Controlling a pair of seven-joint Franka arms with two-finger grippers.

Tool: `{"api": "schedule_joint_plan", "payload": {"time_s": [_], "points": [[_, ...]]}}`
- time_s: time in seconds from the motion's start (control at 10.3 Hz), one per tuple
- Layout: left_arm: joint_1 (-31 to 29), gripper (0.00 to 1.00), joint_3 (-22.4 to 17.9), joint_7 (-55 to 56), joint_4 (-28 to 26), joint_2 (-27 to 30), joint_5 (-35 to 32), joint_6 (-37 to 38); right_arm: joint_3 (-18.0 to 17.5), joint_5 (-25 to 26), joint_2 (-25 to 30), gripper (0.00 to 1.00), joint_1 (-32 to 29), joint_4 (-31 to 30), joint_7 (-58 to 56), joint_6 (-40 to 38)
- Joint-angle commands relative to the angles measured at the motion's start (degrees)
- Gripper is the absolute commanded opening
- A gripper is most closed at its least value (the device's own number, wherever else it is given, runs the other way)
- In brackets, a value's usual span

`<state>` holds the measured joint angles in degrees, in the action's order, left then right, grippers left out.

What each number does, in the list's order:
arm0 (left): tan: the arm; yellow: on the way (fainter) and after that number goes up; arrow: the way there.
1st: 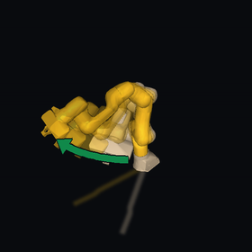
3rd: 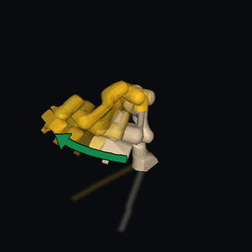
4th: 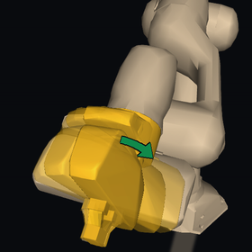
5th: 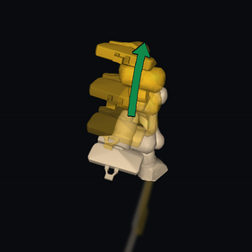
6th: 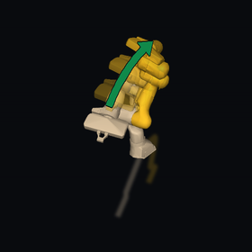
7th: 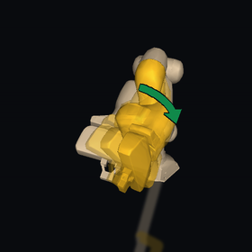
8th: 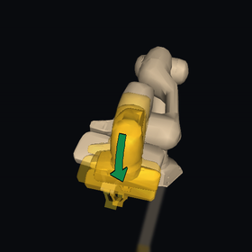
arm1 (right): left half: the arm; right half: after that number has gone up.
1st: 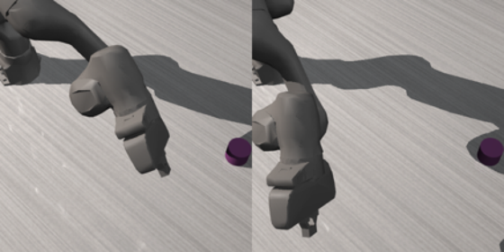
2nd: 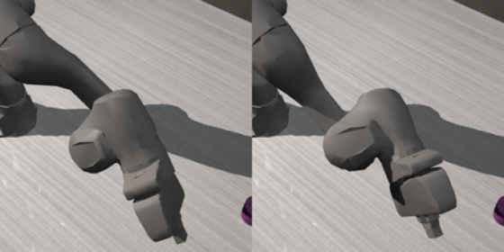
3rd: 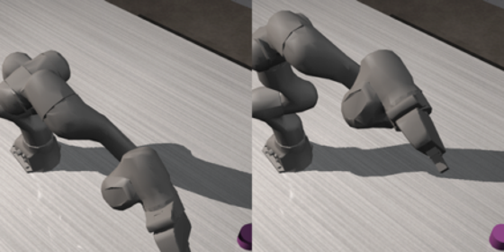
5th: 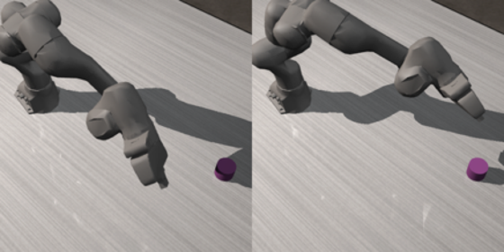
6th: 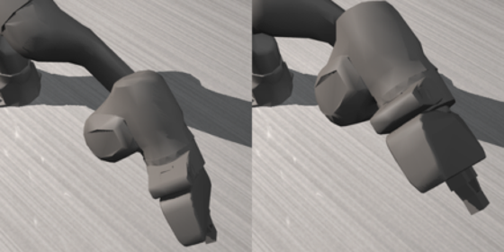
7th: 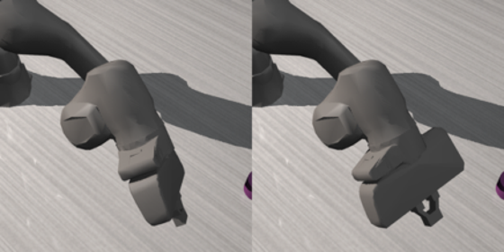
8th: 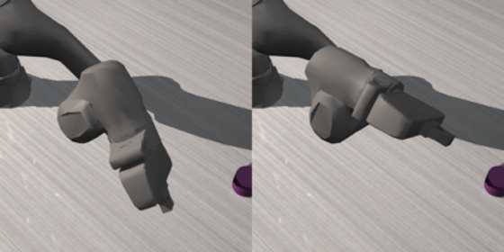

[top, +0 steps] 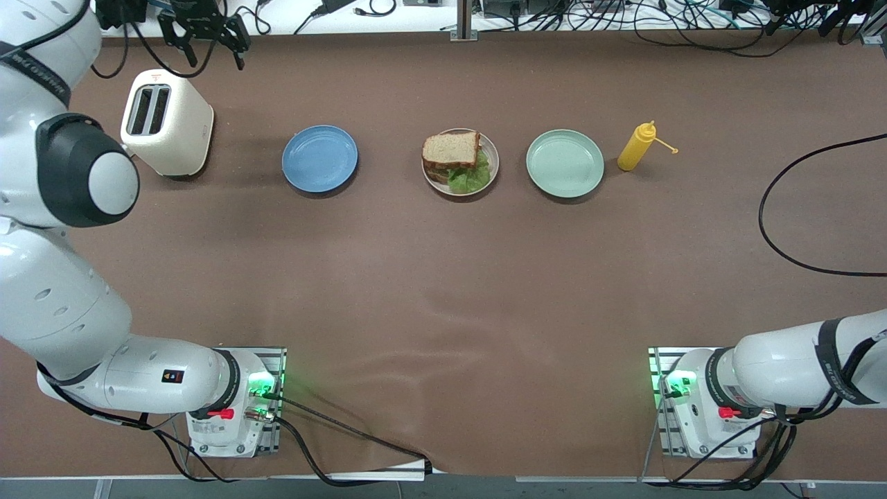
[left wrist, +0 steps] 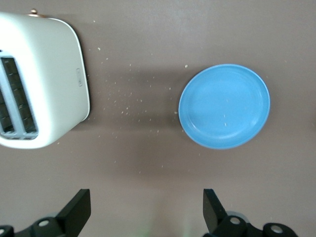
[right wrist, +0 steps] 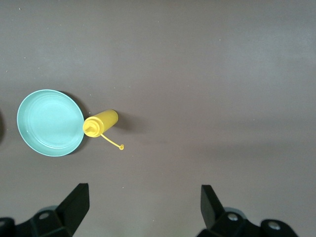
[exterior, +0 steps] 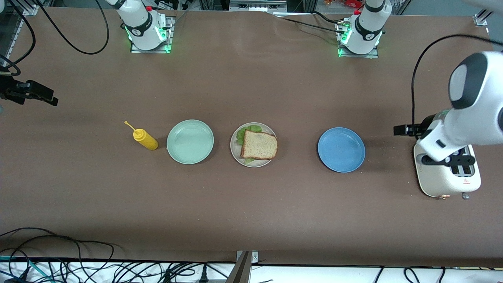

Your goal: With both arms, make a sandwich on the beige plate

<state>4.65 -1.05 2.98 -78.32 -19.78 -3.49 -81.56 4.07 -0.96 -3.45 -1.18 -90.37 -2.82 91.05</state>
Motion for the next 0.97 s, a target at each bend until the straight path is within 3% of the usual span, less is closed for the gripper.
{"api": "schedule_joint_plan", "payload": {"time_s": [0.0,0.29,0.87], "points": [[-1.3,1.0,0.34,-3.07,-8.4,10.87,-1.87,0.18,-0.12,0.53,-0.33,1.0,0.04,2.04,0.27,-1.49],[-1.4,1.0,0.34,-3.25,-12.64,19.32,-1.87,0.35,-0.03,1.05,-0.16,1.0,0.04,1.69,0.27,-1.49],[-0.69,1.0,0.43,-2.9,-13.87,22.16,0.41,0.71,-0.2,1.14,4.85,1.0,0.04,-5.16,0.44,1.5]]}}
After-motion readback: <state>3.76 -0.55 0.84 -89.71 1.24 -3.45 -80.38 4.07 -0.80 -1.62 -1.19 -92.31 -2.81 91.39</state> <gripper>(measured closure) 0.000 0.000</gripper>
